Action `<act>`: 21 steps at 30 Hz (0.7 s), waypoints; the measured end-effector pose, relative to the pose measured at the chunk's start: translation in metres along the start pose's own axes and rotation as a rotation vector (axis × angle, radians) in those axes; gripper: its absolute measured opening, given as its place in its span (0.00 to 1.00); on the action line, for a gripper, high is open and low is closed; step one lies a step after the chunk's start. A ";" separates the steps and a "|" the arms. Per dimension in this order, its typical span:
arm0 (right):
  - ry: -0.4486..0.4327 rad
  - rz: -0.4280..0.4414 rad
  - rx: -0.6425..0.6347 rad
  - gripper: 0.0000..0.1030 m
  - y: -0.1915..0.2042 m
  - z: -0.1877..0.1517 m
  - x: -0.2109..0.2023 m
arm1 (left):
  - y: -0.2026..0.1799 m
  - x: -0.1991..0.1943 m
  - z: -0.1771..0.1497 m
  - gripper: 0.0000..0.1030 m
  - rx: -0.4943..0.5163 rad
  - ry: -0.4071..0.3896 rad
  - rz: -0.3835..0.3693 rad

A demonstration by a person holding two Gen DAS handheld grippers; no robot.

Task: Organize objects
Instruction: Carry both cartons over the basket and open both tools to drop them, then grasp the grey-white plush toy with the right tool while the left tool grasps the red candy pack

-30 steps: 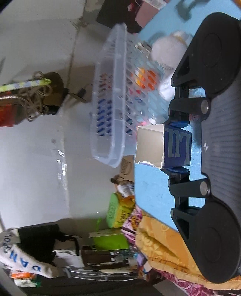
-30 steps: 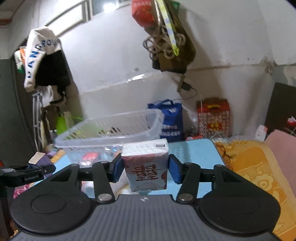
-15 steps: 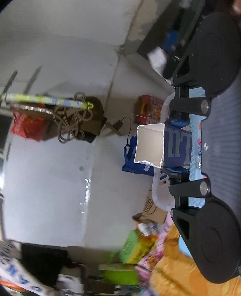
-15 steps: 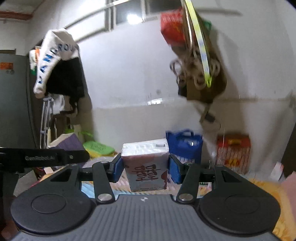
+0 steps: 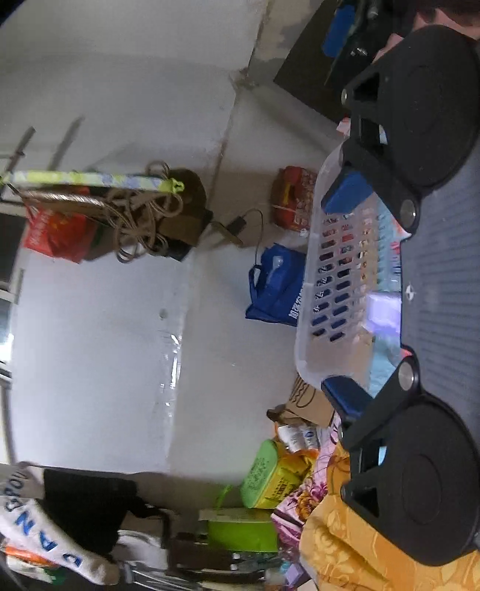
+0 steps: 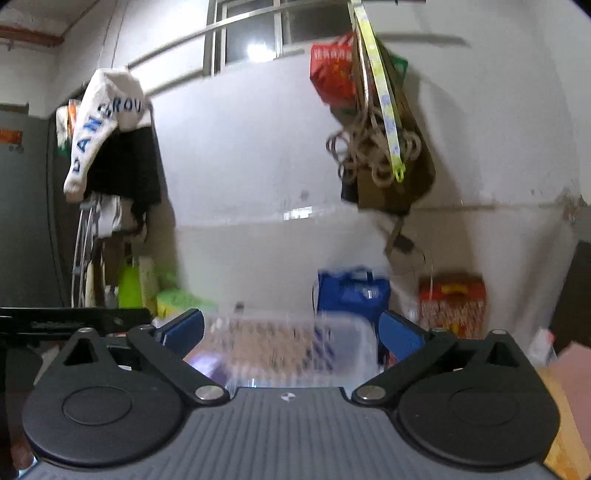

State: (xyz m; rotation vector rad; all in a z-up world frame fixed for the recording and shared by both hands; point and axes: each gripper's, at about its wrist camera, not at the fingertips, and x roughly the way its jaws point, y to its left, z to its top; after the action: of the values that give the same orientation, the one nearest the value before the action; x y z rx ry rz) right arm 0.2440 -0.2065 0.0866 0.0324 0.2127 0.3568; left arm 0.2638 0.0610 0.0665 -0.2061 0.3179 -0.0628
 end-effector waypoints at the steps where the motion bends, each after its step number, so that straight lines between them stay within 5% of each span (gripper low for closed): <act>1: -0.004 0.008 0.028 1.00 -0.002 -0.010 -0.011 | 0.003 -0.010 -0.007 0.97 -0.011 -0.004 -0.013; 4: 0.129 0.047 0.089 1.00 -0.005 -0.049 -0.011 | 0.009 -0.022 -0.044 0.97 -0.035 0.068 -0.037; 9: 0.315 -0.029 -0.072 0.98 0.004 -0.092 0.030 | 0.010 0.007 -0.087 0.93 0.075 0.264 0.060; 17: 0.321 -0.005 -0.132 0.91 0.014 -0.102 0.056 | 0.023 0.016 -0.104 0.93 0.094 0.309 0.101; 18: 0.322 0.001 -0.145 0.89 0.020 -0.104 0.053 | 0.024 0.018 -0.106 0.93 0.098 0.315 0.096; 21: 0.357 0.080 -0.132 0.59 0.021 -0.101 0.050 | 0.021 0.022 -0.111 0.93 0.119 0.324 0.083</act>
State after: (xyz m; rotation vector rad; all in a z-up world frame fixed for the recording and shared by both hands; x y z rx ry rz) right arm 0.2613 -0.1700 -0.0212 -0.1550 0.5410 0.4552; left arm 0.2500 0.0583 -0.0474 -0.0636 0.6435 -0.0329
